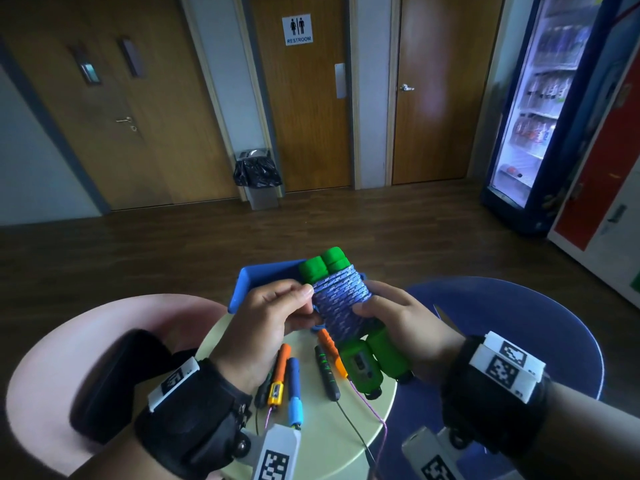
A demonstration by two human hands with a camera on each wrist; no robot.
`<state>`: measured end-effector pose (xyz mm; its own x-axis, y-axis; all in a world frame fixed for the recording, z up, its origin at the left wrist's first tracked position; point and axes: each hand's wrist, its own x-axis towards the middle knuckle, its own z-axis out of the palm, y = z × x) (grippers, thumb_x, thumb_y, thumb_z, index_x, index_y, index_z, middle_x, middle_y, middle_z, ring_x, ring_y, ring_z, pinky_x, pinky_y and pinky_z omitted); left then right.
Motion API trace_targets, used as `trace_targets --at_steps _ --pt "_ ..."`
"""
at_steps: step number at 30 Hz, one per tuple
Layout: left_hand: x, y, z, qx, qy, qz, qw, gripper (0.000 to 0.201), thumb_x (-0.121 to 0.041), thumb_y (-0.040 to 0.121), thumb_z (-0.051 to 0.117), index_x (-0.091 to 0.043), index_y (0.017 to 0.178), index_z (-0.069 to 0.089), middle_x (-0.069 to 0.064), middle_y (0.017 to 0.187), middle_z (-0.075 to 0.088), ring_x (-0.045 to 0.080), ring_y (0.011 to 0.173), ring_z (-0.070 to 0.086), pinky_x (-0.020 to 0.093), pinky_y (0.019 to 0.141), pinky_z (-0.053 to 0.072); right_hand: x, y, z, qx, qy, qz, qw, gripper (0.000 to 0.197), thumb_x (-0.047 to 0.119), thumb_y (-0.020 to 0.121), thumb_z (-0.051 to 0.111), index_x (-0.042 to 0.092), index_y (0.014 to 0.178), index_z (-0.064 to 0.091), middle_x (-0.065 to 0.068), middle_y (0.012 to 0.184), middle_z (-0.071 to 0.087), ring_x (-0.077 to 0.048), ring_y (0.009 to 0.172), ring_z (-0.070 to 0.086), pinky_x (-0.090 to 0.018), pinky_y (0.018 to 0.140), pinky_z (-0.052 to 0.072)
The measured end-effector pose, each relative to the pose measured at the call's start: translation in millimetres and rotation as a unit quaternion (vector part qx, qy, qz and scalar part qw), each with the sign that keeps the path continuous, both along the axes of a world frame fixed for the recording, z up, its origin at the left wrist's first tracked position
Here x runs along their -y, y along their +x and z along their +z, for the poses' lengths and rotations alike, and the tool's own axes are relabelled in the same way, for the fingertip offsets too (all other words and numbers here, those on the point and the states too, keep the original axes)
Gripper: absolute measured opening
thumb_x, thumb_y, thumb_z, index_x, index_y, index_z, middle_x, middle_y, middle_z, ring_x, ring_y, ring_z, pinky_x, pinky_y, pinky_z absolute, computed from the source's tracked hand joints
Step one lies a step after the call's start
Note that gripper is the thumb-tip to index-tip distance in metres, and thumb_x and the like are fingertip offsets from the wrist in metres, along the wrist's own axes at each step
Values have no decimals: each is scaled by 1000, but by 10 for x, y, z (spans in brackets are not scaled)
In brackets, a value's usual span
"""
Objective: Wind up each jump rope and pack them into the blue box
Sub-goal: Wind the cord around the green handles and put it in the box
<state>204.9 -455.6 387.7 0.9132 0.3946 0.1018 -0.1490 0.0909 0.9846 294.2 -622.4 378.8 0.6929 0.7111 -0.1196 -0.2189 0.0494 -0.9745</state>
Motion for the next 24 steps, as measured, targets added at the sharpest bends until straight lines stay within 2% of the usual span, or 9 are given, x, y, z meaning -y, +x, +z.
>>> trace_targets --at_steps 3,5,8,10,13,16,18,20,24 --pt "-2 -10 1 -5 -43 -6 999 20 -14 72 70 -12 54 63 4 64 57 16 64 62 35 75 56 2 4 -13 -20 12 -2 1000 37 20 70 59 11 103 73 -27 108 69 -30 84 66 -42 81 51" --pt "3 -16 8 -7 -69 -12 998 19 -18 72 62 -12 54 64 4 64 58 15 63 62 33 74 57 3 19 -36 -45 26 -1 999 39 18 69 59 9 105 73 -30 113 67 -34 89 65 -46 86 50" --pt "12 -1 -6 -11 -38 -13 999 26 -13 80 63 -12 54 61 2 62 57 14 62 62 29 69 57 -15 64 -53 -75 30 18 997 50 14 68 56 5 116 67 -34 120 61 -38 95 61 -57 96 46" --pt "17 24 -28 -23 0 -3 1000 33 -10 84 67 -14 52 60 1 60 55 15 61 62 23 63 55 -38 109 -42 -85 12 43 995 58 14 65 55 5 122 63 -33 121 62 -39 98 61 -60 100 44" --pt "50 63 -56 -26 50 10 998 30 -20 80 65 -17 51 58 2 60 53 17 62 60 23 64 55 -61 154 -2 -89 -30 64 994 58 19 69 55 1 124 61 -29 119 65 -35 97 61 -53 97 47" --pt "110 111 -60 -21 111 21 993 36 -9 91 65 -16 56 58 5 61 53 18 64 59 23 64 54 -72 145 22 -86 -48 49 994 52 40 82 71 1 116 68 -22 112 71 -29 91 65 -41 88 51" --pt "160 136 -30 -18 128 14 992 33 -7 93 64 -10 61 59 1 59 56 13 61 60 21 63 54 -79 147 -11 -83 -34 20 996 60 52 79 67 1 111 72 -18 104 73 -25 84 68 -35 78 53" --pt "192 151 -12 -14 115 2 993 33 -7 95 62 -7 63 59 2 61 57 14 61 61 19 61 52 -76 131 -41 -93 -13 8 996 61 56 76 64 3 105 74 -17 98 74 -23 77 68 -31 70 53" --pt "206 165 7 -6 74 -35 997 25 -26 85 57 -15 63 62 -1 65 61 16 64 65 20 62 51 -21 93 -45 -129 20 24 991 52 62 73 58 14 81 78 -9 73 69 -19 59 64 -31 64 50"
